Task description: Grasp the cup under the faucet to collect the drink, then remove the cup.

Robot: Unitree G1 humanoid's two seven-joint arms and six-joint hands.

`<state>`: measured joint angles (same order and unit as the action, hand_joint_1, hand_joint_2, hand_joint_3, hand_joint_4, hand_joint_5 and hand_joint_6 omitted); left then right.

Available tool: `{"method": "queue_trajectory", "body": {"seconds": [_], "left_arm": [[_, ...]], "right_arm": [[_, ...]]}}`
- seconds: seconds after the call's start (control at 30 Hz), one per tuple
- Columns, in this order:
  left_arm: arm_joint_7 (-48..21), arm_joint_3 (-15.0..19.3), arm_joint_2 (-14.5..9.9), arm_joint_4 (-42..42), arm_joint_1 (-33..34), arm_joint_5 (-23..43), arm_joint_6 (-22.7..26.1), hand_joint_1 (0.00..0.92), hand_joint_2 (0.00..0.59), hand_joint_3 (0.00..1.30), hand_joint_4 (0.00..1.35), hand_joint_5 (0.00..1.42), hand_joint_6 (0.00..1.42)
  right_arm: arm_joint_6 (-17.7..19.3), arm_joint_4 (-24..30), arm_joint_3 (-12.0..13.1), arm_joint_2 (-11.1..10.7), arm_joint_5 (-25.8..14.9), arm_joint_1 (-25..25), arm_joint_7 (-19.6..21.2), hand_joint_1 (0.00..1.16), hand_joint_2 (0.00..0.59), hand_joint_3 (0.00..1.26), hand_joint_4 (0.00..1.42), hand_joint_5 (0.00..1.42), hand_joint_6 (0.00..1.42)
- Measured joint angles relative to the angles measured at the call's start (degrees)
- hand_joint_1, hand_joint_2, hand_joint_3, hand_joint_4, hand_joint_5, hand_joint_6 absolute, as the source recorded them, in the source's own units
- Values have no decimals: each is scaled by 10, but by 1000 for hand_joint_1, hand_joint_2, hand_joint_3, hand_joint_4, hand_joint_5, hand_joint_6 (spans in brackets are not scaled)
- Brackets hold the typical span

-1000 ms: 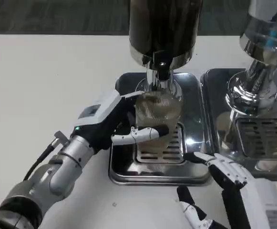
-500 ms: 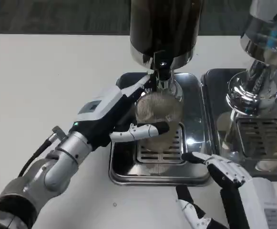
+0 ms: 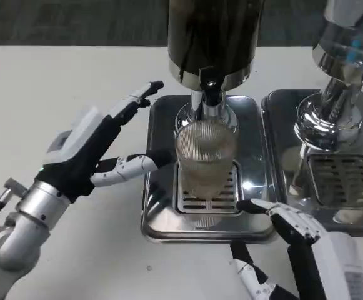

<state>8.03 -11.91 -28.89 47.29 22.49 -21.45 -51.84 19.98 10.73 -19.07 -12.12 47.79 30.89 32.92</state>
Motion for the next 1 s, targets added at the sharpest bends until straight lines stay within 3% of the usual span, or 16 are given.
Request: {"method": "queue_trajectory", "body": {"seconds": [0.27,0.43,0.53,0.67,1.0], "left_arm": [[-93,75,-20,-84,-62,169,-68,0,122,386,426,495,464],[-175,90,-21,-133,-62,270,-78,0,115,427,495,556,476],[-255,90,-17,-158,-47,357,-53,0,115,463,535,597,482],[-347,91,-1,-162,-10,414,-17,0,104,480,544,597,475],[-488,95,67,-131,68,438,67,0,105,351,321,378,263]], "right_arm": [[6,-14,1,0,-9,-12,0,481,410,405,376,329,306],[9,-18,1,0,-11,-18,0,506,407,406,376,330,306],[10,-21,2,0,-19,-23,-2,511,410,406,376,330,306],[10,-23,2,0,-21,-28,-5,511,414,406,376,330,306],[11,-35,2,4,-21,-29,-3,511,416,406,376,336,306]]}}
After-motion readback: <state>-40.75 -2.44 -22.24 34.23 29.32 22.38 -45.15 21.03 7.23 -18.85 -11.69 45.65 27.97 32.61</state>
